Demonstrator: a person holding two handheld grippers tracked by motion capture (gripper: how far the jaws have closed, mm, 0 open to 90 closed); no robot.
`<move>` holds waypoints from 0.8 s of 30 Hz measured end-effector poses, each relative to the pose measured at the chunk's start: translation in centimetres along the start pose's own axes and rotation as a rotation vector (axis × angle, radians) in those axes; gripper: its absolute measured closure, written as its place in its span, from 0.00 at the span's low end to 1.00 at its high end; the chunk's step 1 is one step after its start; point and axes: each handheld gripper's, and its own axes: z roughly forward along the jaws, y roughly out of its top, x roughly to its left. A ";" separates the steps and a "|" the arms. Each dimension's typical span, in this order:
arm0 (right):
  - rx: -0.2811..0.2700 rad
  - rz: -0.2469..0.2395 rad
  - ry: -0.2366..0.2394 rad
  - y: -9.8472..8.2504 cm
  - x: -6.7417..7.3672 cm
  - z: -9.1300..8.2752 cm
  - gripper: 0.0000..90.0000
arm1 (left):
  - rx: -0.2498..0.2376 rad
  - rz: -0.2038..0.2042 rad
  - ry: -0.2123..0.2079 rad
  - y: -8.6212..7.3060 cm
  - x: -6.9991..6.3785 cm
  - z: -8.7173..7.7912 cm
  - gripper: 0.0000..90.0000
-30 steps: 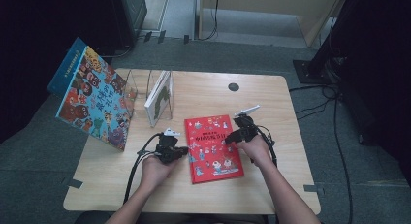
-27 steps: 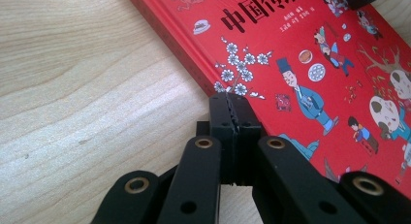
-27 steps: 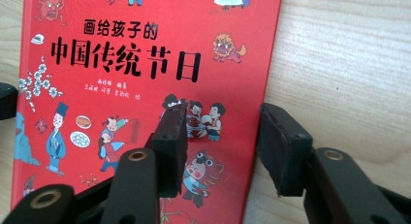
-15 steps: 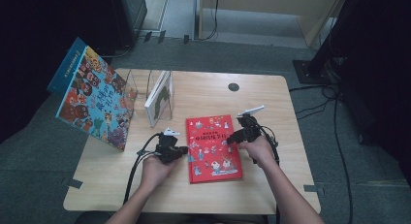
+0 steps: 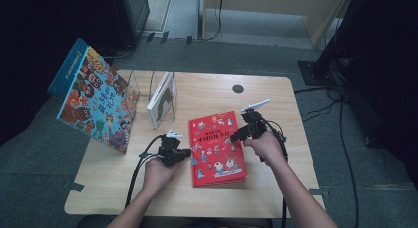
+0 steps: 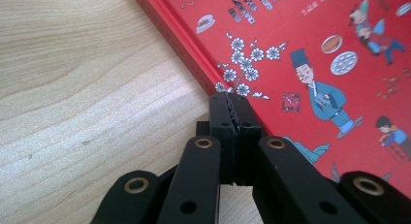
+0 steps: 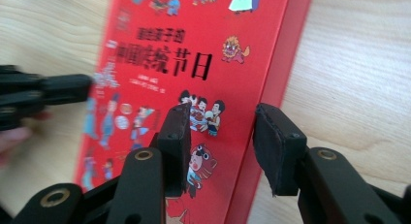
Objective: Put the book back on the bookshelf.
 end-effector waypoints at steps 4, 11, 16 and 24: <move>-0.020 -0.013 0.149 0.3 1.1 -1.0 0.72 | -0.001 -0.002 -0.002 0.0 0.0 0.0 1.00; 0.005 -0.107 0.140 1.4 3.7 -0.6 0.78 | -0.002 -0.029 -0.026 0.1 0.5 -0.1 0.94; 0.021 -0.143 0.145 2.0 4.5 0.2 0.80 | 0.006 -0.081 -0.057 0.4 1.0 -0.3 0.84; 0.043 -0.175 0.145 2.7 5.3 0.2 0.83 | 0.012 -0.074 -0.101 0.7 1.1 -0.4 0.60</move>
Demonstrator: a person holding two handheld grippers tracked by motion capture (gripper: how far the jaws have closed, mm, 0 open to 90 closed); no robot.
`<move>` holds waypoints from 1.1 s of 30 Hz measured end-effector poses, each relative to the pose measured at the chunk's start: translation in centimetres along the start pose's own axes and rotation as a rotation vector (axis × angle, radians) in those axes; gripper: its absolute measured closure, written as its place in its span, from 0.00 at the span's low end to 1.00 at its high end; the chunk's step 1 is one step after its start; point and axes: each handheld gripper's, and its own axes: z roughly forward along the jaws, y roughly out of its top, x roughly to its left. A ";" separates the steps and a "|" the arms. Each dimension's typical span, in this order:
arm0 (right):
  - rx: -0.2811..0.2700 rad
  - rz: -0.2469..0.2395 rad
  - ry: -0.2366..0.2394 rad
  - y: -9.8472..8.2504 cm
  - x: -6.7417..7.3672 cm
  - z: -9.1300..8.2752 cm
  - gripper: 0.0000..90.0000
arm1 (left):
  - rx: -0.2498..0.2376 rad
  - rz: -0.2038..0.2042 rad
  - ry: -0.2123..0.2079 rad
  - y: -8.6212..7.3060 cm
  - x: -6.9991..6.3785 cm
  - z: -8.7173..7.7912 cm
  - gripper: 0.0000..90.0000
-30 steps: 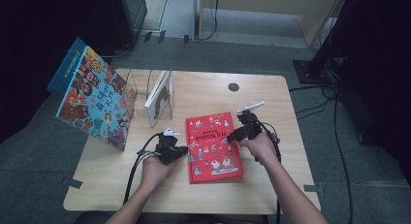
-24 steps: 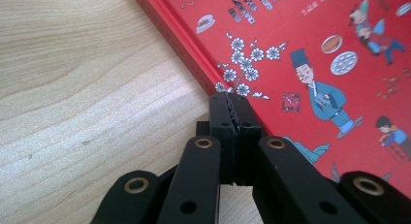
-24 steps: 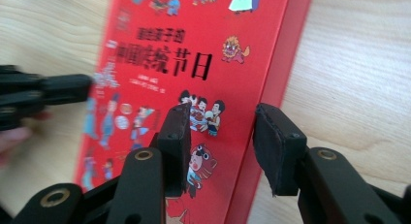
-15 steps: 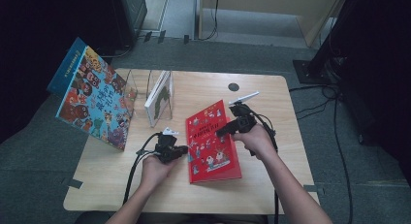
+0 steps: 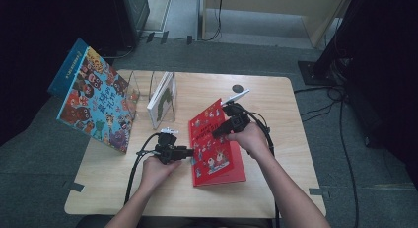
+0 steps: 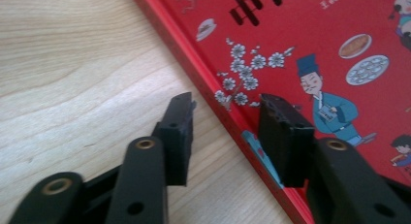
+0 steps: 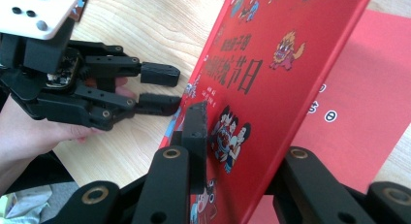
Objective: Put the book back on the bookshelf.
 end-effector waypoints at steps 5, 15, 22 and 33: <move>0.018 -0.029 0.012 0.5 0.4 -0.2 0.86 | 0.007 0.008 -0.010 0.1 -0.1 0.1 0.52; 0.094 -0.087 -0.040 1.5 1.6 -0.8 0.89 | -0.016 0.009 0.003 0.1 0.3 -0.3 0.48; 0.144 -0.126 -0.067 1.9 2.5 -1.2 0.93 | -0.029 0.006 0.007 0.0 0.6 -0.4 0.42; 0.163 -0.126 -0.054 1.9 2.6 -1.5 0.98 | -0.035 0.002 0.007 0.0 0.6 -0.3 0.42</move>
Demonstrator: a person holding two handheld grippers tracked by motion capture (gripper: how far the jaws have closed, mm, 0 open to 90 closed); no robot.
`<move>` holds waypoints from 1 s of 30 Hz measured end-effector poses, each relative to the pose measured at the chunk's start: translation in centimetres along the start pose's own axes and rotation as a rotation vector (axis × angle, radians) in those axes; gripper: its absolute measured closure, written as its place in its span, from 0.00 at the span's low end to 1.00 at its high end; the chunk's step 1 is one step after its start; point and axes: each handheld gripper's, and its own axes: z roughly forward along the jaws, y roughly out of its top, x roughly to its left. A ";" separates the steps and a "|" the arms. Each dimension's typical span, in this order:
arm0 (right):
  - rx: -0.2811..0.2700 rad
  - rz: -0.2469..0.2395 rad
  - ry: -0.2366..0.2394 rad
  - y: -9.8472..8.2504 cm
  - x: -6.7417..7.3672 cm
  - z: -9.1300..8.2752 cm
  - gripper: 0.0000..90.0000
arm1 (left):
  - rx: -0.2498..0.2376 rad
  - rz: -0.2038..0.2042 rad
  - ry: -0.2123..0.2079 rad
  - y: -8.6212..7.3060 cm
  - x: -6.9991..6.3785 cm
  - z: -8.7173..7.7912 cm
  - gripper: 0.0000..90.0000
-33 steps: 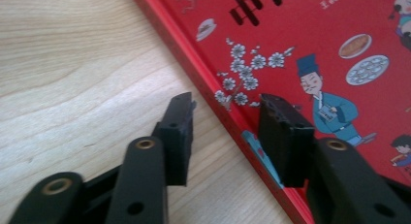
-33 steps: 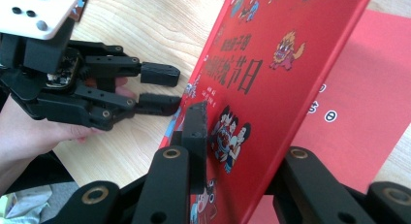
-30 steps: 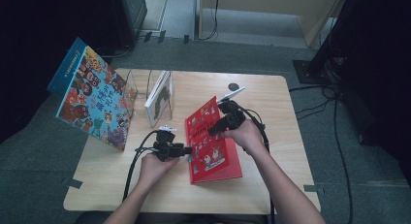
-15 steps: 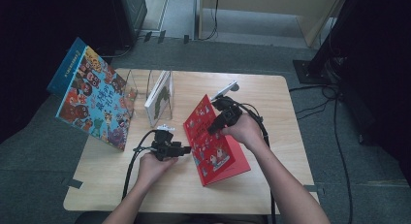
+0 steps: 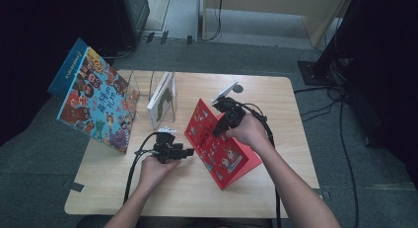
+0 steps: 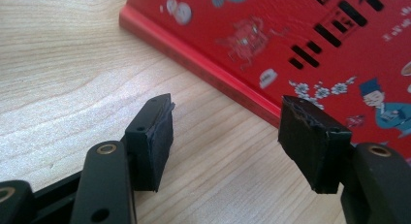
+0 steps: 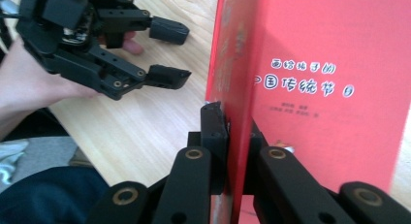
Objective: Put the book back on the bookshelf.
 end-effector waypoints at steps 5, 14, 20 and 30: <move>-0.019 -0.029 0.024 -0.4 0.0 -0.7 0.99 | 0.001 0.016 -0.007 0.1 -0.3 -0.1 0.41; -0.112 -0.039 0.068 -1.3 -0.2 -3.7 0.99 | -0.039 0.043 -0.062 0.8 -0.9 -0.7 0.38; -0.144 -0.070 0.095 -2.0 0.2 -4.9 0.99 | -0.051 0.066 -0.118 1.6 -2.0 -1.1 0.36; -0.238 -0.123 0.137 -3.6 0.7 -5.3 0.97 | -0.052 0.024 -0.224 3.2 -1.5 -1.9 0.23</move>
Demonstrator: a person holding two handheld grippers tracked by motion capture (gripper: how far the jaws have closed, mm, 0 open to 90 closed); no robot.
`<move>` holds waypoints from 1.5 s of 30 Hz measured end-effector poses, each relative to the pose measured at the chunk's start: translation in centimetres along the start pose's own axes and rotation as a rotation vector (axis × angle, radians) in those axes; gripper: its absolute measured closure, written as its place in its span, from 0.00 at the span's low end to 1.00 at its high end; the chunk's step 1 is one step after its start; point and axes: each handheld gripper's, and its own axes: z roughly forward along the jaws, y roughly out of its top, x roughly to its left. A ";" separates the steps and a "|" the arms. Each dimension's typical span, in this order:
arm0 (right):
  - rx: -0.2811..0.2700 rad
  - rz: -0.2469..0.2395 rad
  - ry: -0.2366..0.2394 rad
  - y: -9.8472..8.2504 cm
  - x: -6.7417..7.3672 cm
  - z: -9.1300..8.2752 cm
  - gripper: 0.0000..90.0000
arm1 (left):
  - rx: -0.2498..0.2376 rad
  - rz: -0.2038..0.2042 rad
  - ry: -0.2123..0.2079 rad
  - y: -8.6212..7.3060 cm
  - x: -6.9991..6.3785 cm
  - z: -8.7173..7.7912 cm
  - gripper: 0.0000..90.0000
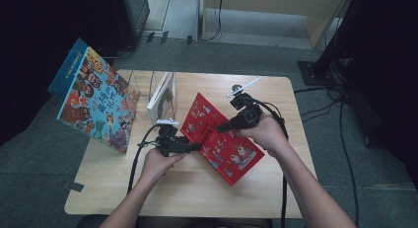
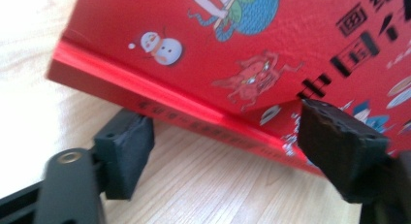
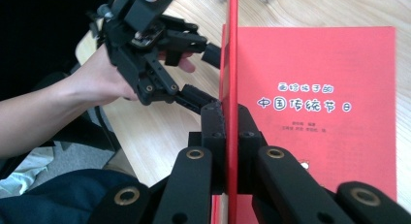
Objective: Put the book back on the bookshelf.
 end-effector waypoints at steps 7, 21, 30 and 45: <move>-0.080 -0.078 0.084 -2.1 -0.3 -0.5 0.99 | -0.108 -0.034 -0.162 1.3 0.6 -1.4 0.10; -0.152 -0.188 0.010 -5.2 -5.3 3.1 0.63 | -0.152 0.090 -0.125 3.6 -0.9 -5.6 0.74; -0.229 -0.193 -0.037 -6.3 -6.1 4.1 0.45 | -0.037 0.175 -0.089 5.3 -3.1 -6.2 0.82; -0.337 -0.166 -0.089 -10.4 -7.3 4.5 0.42 | 0.106 0.264 -0.017 6.7 -5.9 -6.8 0.86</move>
